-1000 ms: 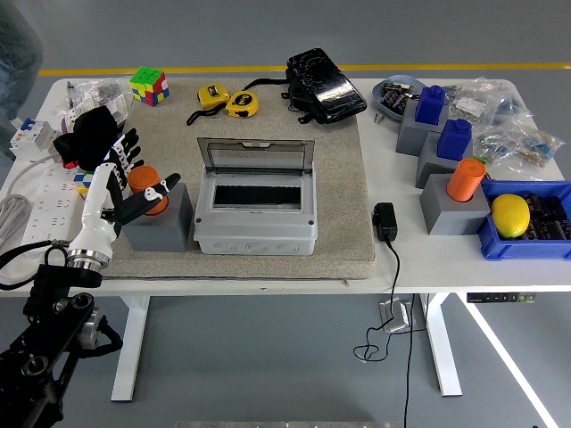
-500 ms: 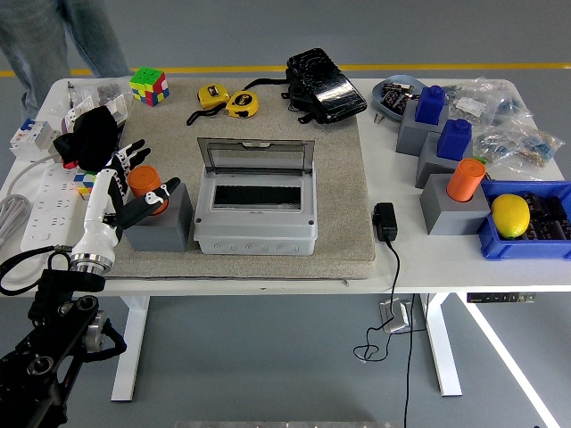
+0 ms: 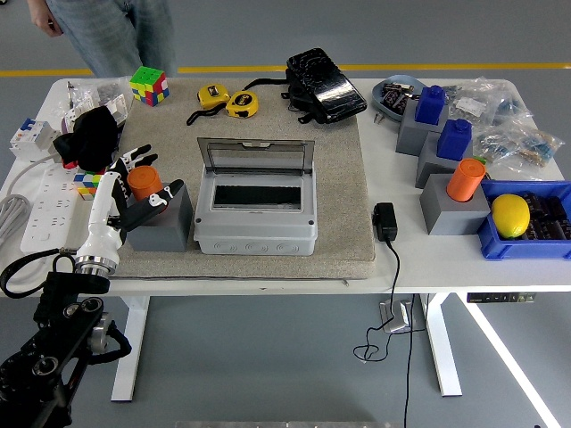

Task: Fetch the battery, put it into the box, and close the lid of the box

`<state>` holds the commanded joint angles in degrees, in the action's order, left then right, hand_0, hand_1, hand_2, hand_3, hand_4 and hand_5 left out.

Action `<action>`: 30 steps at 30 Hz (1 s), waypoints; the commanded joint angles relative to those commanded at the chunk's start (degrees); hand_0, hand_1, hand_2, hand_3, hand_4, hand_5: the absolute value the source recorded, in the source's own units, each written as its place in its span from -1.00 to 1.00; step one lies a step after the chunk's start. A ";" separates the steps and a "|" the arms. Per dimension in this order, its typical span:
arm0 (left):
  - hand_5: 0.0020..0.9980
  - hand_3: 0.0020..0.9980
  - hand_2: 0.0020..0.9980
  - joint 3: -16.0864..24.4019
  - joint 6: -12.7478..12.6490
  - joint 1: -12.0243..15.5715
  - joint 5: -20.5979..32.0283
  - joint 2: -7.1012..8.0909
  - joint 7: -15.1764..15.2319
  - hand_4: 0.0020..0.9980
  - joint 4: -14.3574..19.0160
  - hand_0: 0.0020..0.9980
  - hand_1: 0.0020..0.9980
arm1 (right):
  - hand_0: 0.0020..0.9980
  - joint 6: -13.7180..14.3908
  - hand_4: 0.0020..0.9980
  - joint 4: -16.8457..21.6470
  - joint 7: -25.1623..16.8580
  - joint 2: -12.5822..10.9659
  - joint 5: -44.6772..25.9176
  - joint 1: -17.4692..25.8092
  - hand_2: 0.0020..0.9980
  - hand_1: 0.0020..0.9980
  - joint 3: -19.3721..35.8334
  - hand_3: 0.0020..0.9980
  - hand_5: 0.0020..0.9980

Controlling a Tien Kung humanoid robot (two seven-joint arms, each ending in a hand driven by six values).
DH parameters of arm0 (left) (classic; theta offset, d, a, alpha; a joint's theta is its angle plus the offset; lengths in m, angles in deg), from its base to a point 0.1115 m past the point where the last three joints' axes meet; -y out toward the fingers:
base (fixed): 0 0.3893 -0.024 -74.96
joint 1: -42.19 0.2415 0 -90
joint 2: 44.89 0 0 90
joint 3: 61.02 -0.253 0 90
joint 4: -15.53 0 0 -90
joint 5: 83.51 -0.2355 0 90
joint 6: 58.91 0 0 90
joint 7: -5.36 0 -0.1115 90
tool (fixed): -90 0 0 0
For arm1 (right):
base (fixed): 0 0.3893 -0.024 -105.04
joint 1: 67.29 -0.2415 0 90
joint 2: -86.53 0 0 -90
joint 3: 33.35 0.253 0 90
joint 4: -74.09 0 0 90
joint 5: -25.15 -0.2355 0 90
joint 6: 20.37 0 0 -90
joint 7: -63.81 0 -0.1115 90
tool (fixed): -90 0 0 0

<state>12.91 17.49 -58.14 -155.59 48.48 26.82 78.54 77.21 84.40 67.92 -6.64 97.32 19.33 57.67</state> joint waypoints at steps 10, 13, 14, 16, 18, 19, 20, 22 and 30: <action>-0.53 0.57 0.54 0.29 -1.00 -0.12 -0.39 -0.12 -0.21 1.00 -0.13 0.46 0.68 | 0.65 -0.04 1.00 0.00 -0.07 0.09 0.28 -0.02 0.52 0.56 0.56 0.59 1.00; -0.71 0.52 0.47 0.27 -1.15 -0.07 -0.48 -0.18 -0.32 1.00 -0.19 0.40 0.61 | 0.65 -0.03 1.00 0.00 -0.10 0.07 0.36 -0.01 0.52 0.56 0.75 0.59 1.00; -0.71 0.52 0.47 0.26 -1.17 -0.03 -0.49 -0.20 -0.33 1.00 -0.21 0.40 0.61 | 0.65 -0.03 1.00 0.00 -0.11 0.06 0.37 0.00 0.52 0.56 0.78 0.59 1.00; -0.71 0.52 0.47 0.24 -1.26 0.03 -0.51 -0.24 -0.33 1.00 -0.23 0.40 0.61 | 0.65 -0.02 1.00 0.00 -0.12 0.07 0.42 0.00 0.52 0.56 0.91 0.59 1.00; -0.77 0.48 0.45 0.18 -1.37 0.03 -0.54 -0.25 -0.33 1.00 -0.24 0.38 0.60 | 0.65 -0.03 1.00 0.00 -0.17 0.08 0.38 -0.03 0.52 0.56 0.92 0.59 1.00; -0.77 0.48 0.45 0.18 -1.41 0.02 -0.51 -0.27 -0.31 1.00 -0.25 0.38 0.60 | 0.65 -0.03 1.00 0.00 -0.17 0.07 0.36 -0.05 0.52 0.56 0.89 0.59 1.00; -0.77 0.48 0.45 0.19 -1.44 -0.01 -0.47 -0.30 -0.28 1.00 -0.27 0.38 0.60 | 0.65 -0.04 1.00 0.00 -0.18 0.08 0.36 -0.07 0.52 0.56 0.91 0.59 1.00; -0.77 0.48 0.45 0.17 -1.53 -0.05 -0.38 -0.35 -0.22 1.00 -0.30 0.38 0.60 | 0.65 -0.05 1.00 0.00 -0.19 0.11 0.39 -0.07 0.52 0.56 1.01 0.59 1.00; -0.78 0.46 0.43 0.24 -2.13 -0.08 0.08 -0.56 0.04 1.00 -0.49 0.37 0.59 | 0.65 -0.08 1.00 0.00 -0.20 0.13 0.47 0.00 0.52 0.56 1.17 0.59 1.00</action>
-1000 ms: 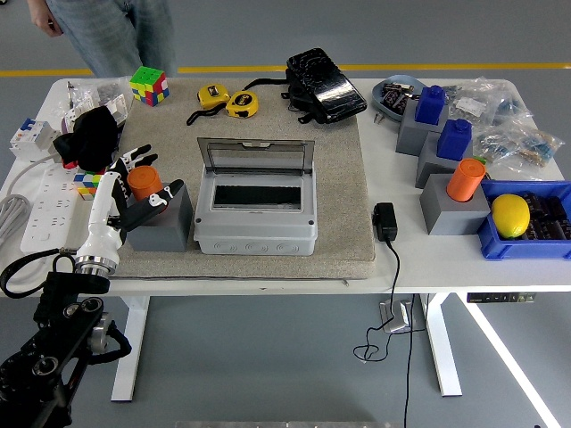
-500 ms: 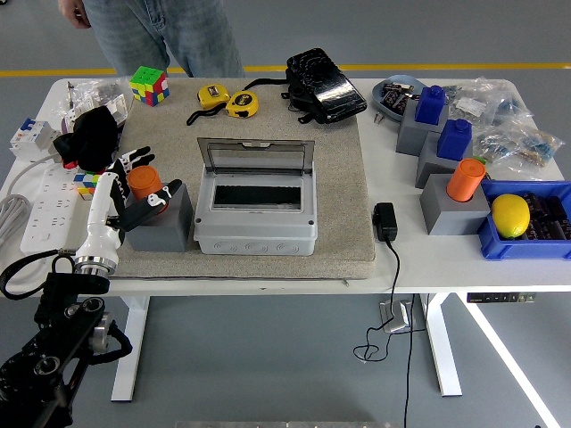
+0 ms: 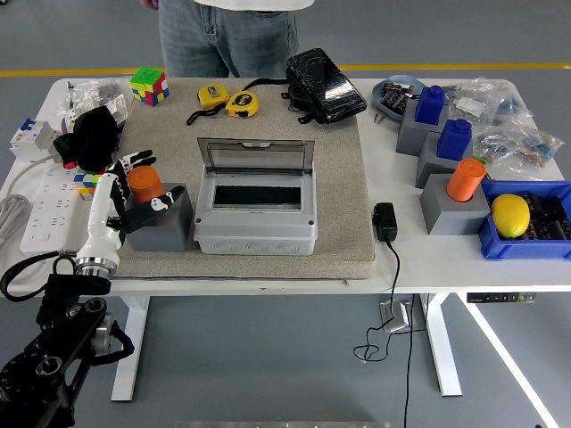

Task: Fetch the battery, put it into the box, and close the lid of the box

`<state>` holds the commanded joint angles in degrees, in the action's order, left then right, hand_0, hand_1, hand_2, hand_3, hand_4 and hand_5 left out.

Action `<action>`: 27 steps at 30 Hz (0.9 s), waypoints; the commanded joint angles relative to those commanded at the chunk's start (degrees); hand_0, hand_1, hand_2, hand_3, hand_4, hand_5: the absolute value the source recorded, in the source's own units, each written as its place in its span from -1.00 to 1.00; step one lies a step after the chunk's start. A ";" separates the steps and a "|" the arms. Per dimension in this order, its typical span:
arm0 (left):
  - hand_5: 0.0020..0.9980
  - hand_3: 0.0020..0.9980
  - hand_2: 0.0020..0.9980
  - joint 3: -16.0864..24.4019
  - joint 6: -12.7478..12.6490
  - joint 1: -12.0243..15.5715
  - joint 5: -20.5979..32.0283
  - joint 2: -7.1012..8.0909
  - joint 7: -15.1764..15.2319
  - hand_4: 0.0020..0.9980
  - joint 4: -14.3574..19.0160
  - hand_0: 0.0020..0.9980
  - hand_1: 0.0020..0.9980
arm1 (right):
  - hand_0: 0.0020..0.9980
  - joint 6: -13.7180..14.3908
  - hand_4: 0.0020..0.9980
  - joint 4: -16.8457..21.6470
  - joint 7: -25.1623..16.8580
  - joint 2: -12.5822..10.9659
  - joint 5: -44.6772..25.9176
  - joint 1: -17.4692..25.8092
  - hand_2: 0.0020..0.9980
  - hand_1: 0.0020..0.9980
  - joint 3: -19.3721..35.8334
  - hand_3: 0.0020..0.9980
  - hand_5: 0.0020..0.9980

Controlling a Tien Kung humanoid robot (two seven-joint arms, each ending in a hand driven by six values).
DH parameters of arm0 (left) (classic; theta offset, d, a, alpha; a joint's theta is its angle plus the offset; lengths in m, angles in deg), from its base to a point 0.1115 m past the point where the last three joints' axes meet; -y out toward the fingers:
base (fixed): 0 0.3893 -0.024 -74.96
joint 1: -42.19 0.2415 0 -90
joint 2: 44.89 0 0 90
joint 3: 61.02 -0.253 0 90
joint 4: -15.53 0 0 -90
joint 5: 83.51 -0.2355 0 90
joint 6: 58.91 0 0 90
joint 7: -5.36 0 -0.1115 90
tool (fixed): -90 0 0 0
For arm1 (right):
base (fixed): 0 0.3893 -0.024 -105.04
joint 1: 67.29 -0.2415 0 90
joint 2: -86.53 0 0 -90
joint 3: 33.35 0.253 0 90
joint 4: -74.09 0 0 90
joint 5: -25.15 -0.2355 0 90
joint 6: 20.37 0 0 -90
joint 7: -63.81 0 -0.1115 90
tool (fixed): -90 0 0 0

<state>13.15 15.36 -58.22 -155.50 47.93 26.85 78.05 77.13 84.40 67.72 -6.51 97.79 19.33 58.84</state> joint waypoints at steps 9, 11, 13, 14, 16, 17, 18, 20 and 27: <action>-0.85 0.30 0.27 0.04 -0.52 -0.09 1.33 -0.20 0.53 1.00 -0.34 0.24 0.44 | 0.65 -0.01 1.00 0.00 -0.02 -0.02 0.04 -0.06 0.51 0.56 0.11 0.59 1.00; -0.85 0.30 0.27 0.01 -0.51 -0.10 1.52 -0.20 0.55 1.00 -0.43 0.24 0.44 | 0.65 0.00 1.00 0.00 0.00 -0.02 0.10 -0.07 0.51 0.56 0.23 0.59 1.00; -0.86 0.11 0.02 -0.04 -0.59 -0.07 1.66 -0.20 0.59 1.00 -0.48 0.06 0.29 | 0.64 0.00 1.00 0.00 0.00 -0.01 0.06 -0.05 0.52 0.56 0.19 0.59 1.00; -0.86 0.11 0.02 -0.06 -0.65 -0.06 1.70 -0.21 0.61 1.00 -0.49 0.06 0.29 | 0.64 0.00 1.00 0.00 0.00 -0.01 0.06 -0.05 0.52 0.56 0.19 0.59 1.00; -0.86 0.11 0.02 -0.14 -0.77 -0.06 1.88 -0.24 0.69 1.00 -0.55 0.06 0.29 | 0.64 0.01 1.00 0.00 0.01 -0.01 0.06 -0.04 0.52 0.56 0.19 0.59 1.00; -0.86 0.11 0.02 -0.20 -0.85 -0.07 2.23 -0.29 0.85 1.00 -0.63 0.06 0.29 | 0.64 0.01 1.00 0.00 0.01 -0.02 0.05 -0.05 0.52 0.56 0.17 0.59 1.00; -0.86 0.11 0.02 -0.23 -0.90 -0.08 2.52 -0.35 0.99 1.00 -0.68 0.06 0.29 | 0.64 0.01 1.00 0.00 0.01 -0.02 0.02 -0.07 0.52 0.56 0.15 0.59 1.00; -0.86 0.00 -0.04 -0.21 -1.03 -0.10 3.02 -0.49 1.26 1.00 -0.75 0.00 0.23 | 0.65 0.00 1.00 0.00 -0.01 -0.03 -0.06 -0.07 0.52 0.56 0.05 0.59 1.00; -0.88 -0.01 -0.04 -0.12 -0.88 -0.69 4.49 -1.49 2.15 1.00 -1.14 0.09 0.24 | 0.65 0.00 1.00 0.00 0.07 -0.12 -0.09 -0.07 0.52 0.56 -0.06 0.59 1.00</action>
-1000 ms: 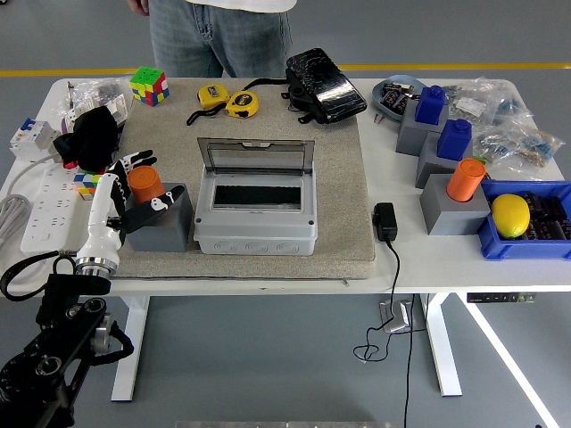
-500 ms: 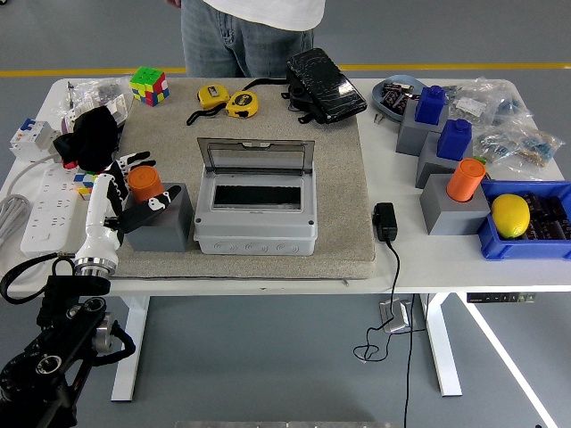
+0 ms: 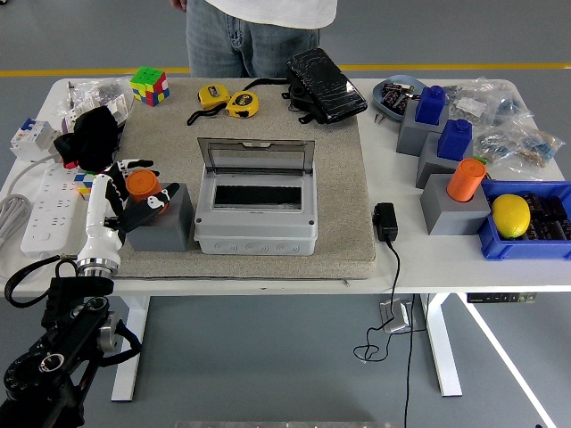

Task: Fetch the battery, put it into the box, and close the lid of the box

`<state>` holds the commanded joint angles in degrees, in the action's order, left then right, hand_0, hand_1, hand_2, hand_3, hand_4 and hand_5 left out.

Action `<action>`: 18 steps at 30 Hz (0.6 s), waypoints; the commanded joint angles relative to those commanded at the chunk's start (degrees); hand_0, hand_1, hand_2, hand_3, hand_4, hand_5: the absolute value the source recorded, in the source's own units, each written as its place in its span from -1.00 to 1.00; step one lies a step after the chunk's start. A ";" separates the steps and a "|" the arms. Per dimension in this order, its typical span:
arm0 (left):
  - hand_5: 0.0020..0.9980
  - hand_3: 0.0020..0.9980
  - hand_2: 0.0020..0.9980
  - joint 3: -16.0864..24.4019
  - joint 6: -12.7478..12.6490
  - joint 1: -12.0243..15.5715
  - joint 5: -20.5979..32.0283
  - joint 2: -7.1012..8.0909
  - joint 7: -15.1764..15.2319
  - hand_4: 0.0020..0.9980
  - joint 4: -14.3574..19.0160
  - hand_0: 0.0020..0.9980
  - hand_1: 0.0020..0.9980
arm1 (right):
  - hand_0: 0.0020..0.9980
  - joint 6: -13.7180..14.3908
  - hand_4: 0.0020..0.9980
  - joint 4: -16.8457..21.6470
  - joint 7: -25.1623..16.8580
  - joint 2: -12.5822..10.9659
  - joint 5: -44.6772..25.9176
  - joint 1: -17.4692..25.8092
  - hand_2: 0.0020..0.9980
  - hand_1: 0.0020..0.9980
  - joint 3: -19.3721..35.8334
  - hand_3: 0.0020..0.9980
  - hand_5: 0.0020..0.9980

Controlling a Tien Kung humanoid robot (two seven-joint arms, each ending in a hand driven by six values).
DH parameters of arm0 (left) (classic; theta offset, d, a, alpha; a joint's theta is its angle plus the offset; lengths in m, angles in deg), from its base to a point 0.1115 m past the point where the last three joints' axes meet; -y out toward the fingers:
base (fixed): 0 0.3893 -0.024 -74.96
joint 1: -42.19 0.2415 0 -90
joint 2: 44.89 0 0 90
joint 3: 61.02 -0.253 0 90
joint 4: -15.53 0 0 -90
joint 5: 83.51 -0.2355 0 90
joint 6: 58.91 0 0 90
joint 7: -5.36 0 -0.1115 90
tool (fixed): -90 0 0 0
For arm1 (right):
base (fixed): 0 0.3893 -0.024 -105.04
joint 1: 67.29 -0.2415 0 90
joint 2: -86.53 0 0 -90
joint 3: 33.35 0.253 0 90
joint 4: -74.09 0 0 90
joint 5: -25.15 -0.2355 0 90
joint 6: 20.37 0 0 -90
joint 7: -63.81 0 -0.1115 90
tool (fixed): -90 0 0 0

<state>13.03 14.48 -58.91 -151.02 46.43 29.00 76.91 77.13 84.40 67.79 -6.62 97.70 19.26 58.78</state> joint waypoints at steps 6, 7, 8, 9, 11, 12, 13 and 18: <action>-0.90 0.00 -0.02 -0.50 -0.31 -0.29 0.01 -0.54 0.20 1.00 -0.19 0.11 0.26 | 0.64 0.02 1.00 0.00 0.00 -0.02 0.17 0.05 0.51 0.56 0.25 0.59 1.00; -0.90 0.00 -0.02 -0.60 -0.36 -0.36 0.02 -0.60 0.21 1.00 -0.24 0.11 0.26 | 0.64 0.02 1.00 0.00 0.01 -0.01 0.19 0.03 0.51 0.56 0.28 0.59 1.00; -0.90 0.00 -0.02 -0.71 -0.40 -0.45 0.03 -0.65 0.22 1.00 -0.29 0.11 0.26 | 0.64 0.02 1.00 0.00 0.02 -0.01 0.22 -0.01 0.51 0.56 0.32 0.59 1.00; -0.90 0.00 -0.02 -0.83 -0.41 -0.57 0.05 -0.70 0.23 1.00 -0.38 0.11 0.26 | 0.64 0.02 1.00 0.00 0.02 -0.01 0.26 -0.03 0.51 0.56 0.38 0.59 1.00; -0.90 0.01 -0.02 -0.96 -0.44 -0.81 0.14 -0.84 0.29 1.00 -0.59 0.13 0.27 | 0.64 0.02 1.00 0.00 -0.01 -0.01 0.23 -0.12 0.51 0.56 0.42 0.59 1.00; -0.90 0.01 -0.02 -1.04 -0.44 -0.97 0.24 -0.98 0.35 1.00 -0.75 0.13 0.27 | 0.64 0.01 1.00 0.00 0.00 0.01 0.26 -0.15 0.51 0.56 0.47 0.59 1.00; -0.90 0.01 -0.02 -1.10 -0.43 -1.09 0.28 -1.08 0.37 1.00 -0.86 0.13 0.27 | 0.64 0.00 1.00 0.00 0.00 0.02 0.24 -0.17 0.51 0.56 0.45 0.59 1.00; -0.90 0.01 -0.01 -1.60 -0.23 -1.65 0.48 -1.32 0.44 1.00 -1.21 0.14 0.27 | 0.64 0.02 1.00 0.00 -0.04 0.05 0.25 -0.25 0.51 0.56 0.60 0.59 1.00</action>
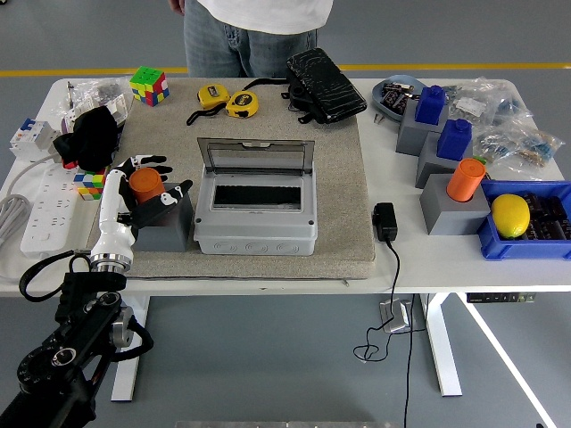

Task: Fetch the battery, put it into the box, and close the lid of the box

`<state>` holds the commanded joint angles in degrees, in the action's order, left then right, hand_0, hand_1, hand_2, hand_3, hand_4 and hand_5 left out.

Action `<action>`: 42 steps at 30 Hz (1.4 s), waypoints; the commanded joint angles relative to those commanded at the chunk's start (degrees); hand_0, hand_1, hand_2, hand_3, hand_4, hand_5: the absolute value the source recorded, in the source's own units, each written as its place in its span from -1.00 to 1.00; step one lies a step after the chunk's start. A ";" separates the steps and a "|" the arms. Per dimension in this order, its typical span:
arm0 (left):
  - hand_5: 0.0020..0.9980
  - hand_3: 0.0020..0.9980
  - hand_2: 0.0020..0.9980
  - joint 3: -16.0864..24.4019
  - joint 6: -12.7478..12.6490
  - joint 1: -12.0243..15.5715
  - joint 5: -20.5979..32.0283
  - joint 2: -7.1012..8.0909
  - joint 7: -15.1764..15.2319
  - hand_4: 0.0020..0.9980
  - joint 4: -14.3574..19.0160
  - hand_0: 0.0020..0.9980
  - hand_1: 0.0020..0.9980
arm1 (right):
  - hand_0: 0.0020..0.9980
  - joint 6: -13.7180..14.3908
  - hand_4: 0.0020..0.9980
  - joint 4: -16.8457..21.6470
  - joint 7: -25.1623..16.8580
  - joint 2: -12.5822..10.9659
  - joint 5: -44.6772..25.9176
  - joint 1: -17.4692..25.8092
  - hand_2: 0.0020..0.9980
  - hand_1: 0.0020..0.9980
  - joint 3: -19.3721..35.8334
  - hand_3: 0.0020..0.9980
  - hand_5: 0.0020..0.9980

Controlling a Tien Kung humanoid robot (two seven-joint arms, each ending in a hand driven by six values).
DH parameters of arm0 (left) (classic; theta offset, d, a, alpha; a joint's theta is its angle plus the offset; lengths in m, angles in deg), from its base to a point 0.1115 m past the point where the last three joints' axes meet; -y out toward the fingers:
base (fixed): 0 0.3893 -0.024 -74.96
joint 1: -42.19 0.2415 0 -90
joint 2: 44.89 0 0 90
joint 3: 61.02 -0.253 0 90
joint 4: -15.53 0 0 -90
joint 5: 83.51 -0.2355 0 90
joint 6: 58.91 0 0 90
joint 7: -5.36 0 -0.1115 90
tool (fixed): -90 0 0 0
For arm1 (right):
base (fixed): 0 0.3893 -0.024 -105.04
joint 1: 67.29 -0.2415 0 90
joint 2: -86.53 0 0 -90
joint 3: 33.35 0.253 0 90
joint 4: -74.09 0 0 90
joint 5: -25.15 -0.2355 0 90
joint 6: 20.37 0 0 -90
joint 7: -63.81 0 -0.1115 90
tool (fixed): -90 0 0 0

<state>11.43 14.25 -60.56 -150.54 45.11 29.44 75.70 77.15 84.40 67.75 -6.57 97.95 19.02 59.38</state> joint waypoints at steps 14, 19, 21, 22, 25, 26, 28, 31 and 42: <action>-0.90 -0.09 -0.10 -0.51 -1.02 -0.59 0.78 0.00 0.47 1.00 -1.49 -0.08 0.08 | 0.64 0.02 1.00 0.00 -0.01 0.05 0.14 -0.09 0.51 0.56 0.27 0.59 1.00; -0.90 -0.14 -0.14 -0.62 -1.14 -0.72 0.70 0.00 0.51 1.00 -1.52 -0.34 -0.04 | 0.64 0.01 1.00 0.00 -0.03 0.05 0.14 -0.04 0.51 0.56 0.26 0.59 1.00; -0.90 -0.14 -0.14 -0.74 -1.34 -0.77 0.57 0.00 0.49 1.00 -1.52 -0.34 -0.04 | 0.64 0.02 1.00 0.00 -0.05 0.04 0.12 -0.03 0.51 0.56 0.26 0.59 1.00; -0.89 -0.30 -0.31 -0.79 -1.39 -0.78 0.53 0.00 0.47 1.00 -1.50 -0.66 -0.35 | 0.64 0.02 1.00 0.00 -0.05 0.03 0.11 -0.03 0.52 0.56 0.24 0.59 1.00; -0.89 -0.30 -0.31 -0.98 -1.74 -0.87 0.53 0.00 0.48 1.00 -1.49 -0.66 -0.35 | 0.64 0.02 1.00 0.00 -0.05 0.01 0.11 -0.06 0.52 0.56 0.24 0.59 1.00; -0.89 -0.30 -0.31 -1.02 -1.80 -0.90 0.53 0.00 0.48 1.00 -1.51 -0.66 -0.35 | 0.64 0.02 1.00 0.00 -0.05 0.01 0.11 -0.08 0.52 0.56 0.25 0.59 1.00; -0.90 -0.55 -0.55 -1.15 -2.02 -0.90 0.66 0.00 0.56 1.00 -1.56 -0.73 -0.69 | 0.64 0.02 1.00 0.00 -0.04 0.04 0.15 -0.06 0.51 0.56 0.31 0.59 1.00; -0.90 -0.55 -0.55 -1.22 -2.44 -0.92 0.74 0.00 0.65 1.00 -1.55 -0.73 -0.69 | 0.64 0.02 1.00 0.00 -0.03 0.03 0.25 -0.04 0.51 0.56 0.44 0.59 1.00; -0.82 -0.83 -0.83 -1.41 -4.57 -1.09 2.03 0.00 1.65 1.00 -1.96 -0.91 -0.93 | 0.64 0.03 1.00 0.00 -0.09 0.01 0.22 -0.07 0.51 0.56 0.46 0.59 1.00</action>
<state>10.02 9.68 -61.65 -148.50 45.11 31.09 73.74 77.18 84.40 67.66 -6.56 98.17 18.95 59.84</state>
